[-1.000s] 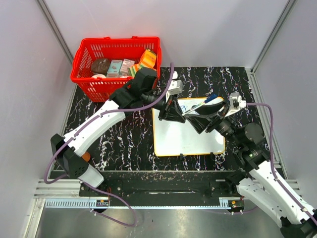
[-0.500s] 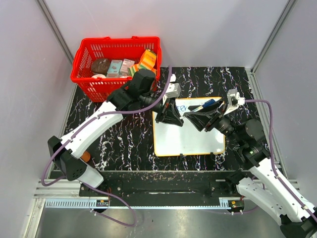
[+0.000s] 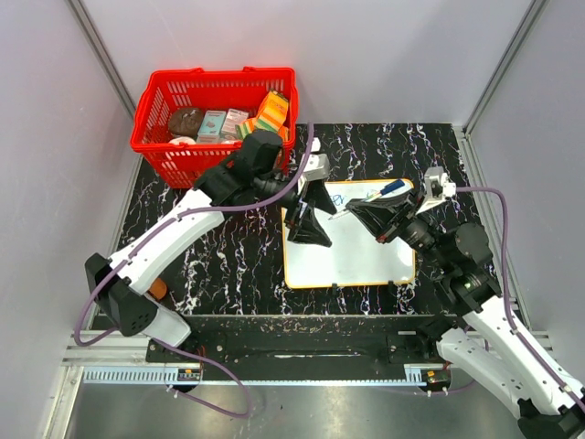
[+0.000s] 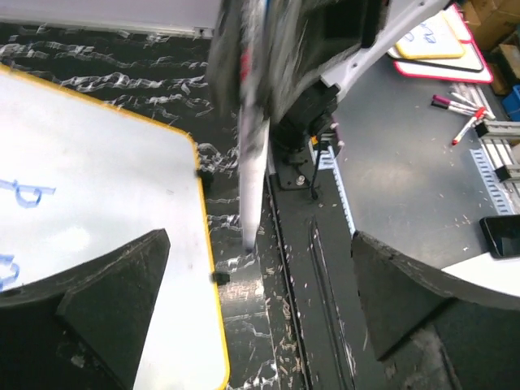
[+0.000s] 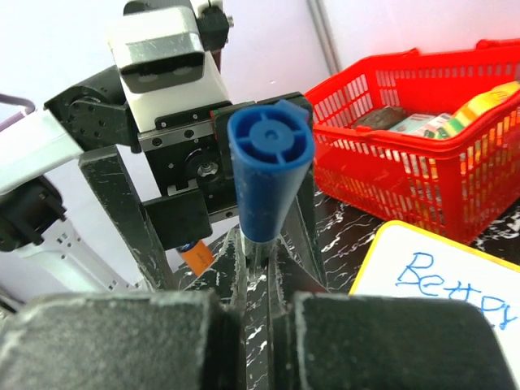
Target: Write a sentence on the whiteboard
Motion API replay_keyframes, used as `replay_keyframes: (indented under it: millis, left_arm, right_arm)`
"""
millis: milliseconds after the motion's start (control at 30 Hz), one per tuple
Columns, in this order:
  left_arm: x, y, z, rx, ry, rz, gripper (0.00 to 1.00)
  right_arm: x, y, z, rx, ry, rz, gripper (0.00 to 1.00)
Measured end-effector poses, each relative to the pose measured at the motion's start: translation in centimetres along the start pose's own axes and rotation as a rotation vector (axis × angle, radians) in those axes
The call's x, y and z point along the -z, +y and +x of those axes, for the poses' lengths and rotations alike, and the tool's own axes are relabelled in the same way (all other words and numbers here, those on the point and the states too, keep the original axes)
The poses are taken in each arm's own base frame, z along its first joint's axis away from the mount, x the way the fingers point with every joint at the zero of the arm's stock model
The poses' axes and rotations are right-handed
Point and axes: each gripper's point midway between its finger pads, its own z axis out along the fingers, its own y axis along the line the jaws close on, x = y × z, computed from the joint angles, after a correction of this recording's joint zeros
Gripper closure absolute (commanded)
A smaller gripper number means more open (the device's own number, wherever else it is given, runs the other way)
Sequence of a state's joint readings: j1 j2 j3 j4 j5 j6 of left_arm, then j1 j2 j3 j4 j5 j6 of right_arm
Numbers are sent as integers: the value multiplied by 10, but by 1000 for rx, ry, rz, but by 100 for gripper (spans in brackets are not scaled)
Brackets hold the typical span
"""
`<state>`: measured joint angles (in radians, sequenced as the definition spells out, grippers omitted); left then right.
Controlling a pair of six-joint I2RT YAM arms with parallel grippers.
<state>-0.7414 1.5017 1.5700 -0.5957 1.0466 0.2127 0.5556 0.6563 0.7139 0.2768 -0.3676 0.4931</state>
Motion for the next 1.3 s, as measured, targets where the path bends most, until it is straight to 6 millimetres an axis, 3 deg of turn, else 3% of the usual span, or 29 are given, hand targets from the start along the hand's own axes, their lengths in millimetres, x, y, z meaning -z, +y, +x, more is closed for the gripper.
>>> replay_keyframes:
  millis: [133,267,333,367,400,500,600,667,900,1000,1133,1167,1233,1267,1300]
  left_arm:
    - [28,25,10,63,-35,-110,1]
    - [91,90,31,229,-105,-314,3]
    - [108,119,48,321,-117,-369,3]
    - [126,141,64,383,-128,-421,3]
    - [131,153,78,432,-126,-443,3]
    - [129,175,141,607,-92,-475,3]
    - [116,170,180,736,-60,-465,3]
    - [113,170,185,752,-58,-460,3]
    - [101,178,165,662,-105,-411,6]
    - [85,174,162,648,-91,-366,17]
    - [64,170,153,632,-75,-311,47]
    - [62,171,152,629,-74,-307,62]
    - [63,175,151,629,-76,-308,81]
    - [63,176,152,629,-77,-305,98]
    - [64,175,152,641,-76,-294,100]
  right_arm:
    - [8,-15,-5,29,-48,87,100]
    - [18,-45,4,69,-68,220,100]
    - [21,-60,8,96,-64,287,100]
    - [23,-68,11,113,-64,318,100]
    - [25,-75,14,129,-60,346,100]
    - [33,-94,20,185,-61,427,100]
    - [45,-111,21,244,-78,507,100]
    - [53,-117,16,283,-110,552,100]
    - [68,-122,-10,346,-219,630,100]
    - [70,-126,-10,349,-228,650,100]
    - [73,-132,-3,354,-215,669,100]
    - [73,-133,-2,357,-212,673,100]
    - [74,-135,0,366,-206,681,100]
    - [74,-136,0,369,-205,684,100]
    - [75,-137,1,372,-203,688,100]
